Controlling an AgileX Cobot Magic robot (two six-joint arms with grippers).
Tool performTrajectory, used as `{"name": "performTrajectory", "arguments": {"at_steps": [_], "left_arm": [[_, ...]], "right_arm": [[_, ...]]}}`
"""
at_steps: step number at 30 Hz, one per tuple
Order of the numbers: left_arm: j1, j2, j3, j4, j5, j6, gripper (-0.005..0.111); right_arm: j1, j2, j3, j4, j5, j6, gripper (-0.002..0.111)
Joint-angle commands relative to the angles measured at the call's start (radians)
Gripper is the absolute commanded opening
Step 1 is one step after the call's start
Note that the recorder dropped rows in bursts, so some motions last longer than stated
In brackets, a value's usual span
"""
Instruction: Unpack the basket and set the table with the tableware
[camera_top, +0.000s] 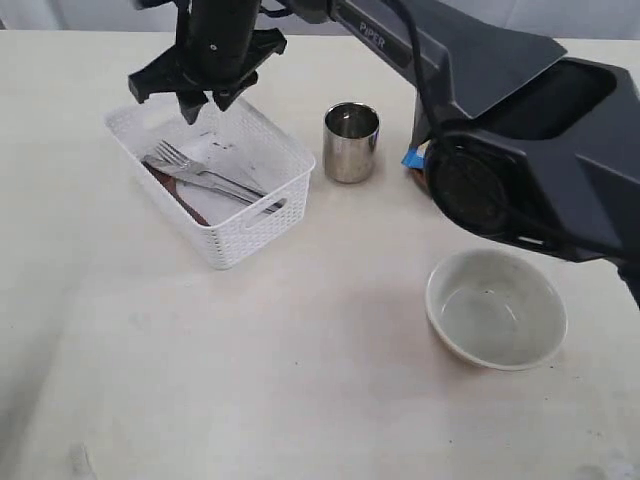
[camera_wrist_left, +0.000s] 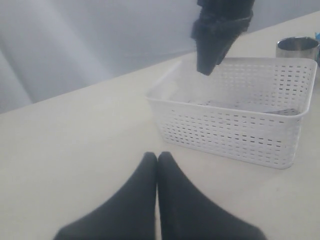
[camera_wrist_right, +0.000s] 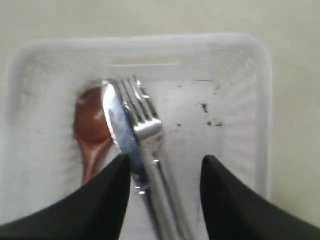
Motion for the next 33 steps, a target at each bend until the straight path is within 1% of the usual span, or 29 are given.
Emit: {"name": "performTrajectory", "arguments": {"at_steps": [1,3,5,7,10,12,17,20,26,30,31,33], "left_arm": [[-0.006,0.000,0.003,-0.006,0.001,-0.004,0.000],[-0.006,0.000,0.003,-0.006,0.001,-0.004,0.000],[-0.006,0.000,0.003,-0.006,0.001,-0.004,0.000],[-0.006,0.000,0.003,-0.006,0.001,-0.004,0.000],[-0.006,0.000,0.003,-0.006,0.001,-0.004,0.000],[-0.006,0.000,0.003,-0.006,0.001,-0.004,0.000],[-0.006,0.000,0.003,-0.006,0.001,-0.004,0.000],[-0.006,0.000,0.003,-0.006,0.001,-0.004,0.000],[-0.006,0.000,0.003,-0.008,0.001,-0.004,0.000],[-0.006,0.000,0.003,-0.008,0.001,-0.004,0.000],[-0.006,0.000,0.003,-0.008,0.001,-0.004,0.000],[-0.006,0.000,0.003,-0.008,0.001,-0.004,0.000]], "right_arm": [[0.017,0.007,0.016,-0.094,0.003,-0.260,0.036],[0.035,0.005,0.018,-0.021,0.003,-0.450,0.031],[0.040,0.005,0.020,0.093,0.003,-0.622,0.031],[0.040,0.003,0.020,0.113,0.003,-0.724,0.031],[0.029,-0.002,0.023,0.069,0.003,-0.705,0.032],[0.012,-0.014,0.053,0.079,0.003,-0.666,0.032],[0.008,-0.062,0.264,0.058,0.003,-0.660,0.032],[0.019,-0.066,0.340,0.012,0.003,-0.658,0.032],[0.019,-0.063,0.350,0.006,0.003,-0.674,0.032],[0.019,-0.054,0.350,0.006,-0.055,-0.674,0.032],[0.019,-0.049,0.350,0.002,-0.070,-0.674,0.035],[0.019,-0.044,0.350,-0.008,-0.092,-0.666,0.045]]}}
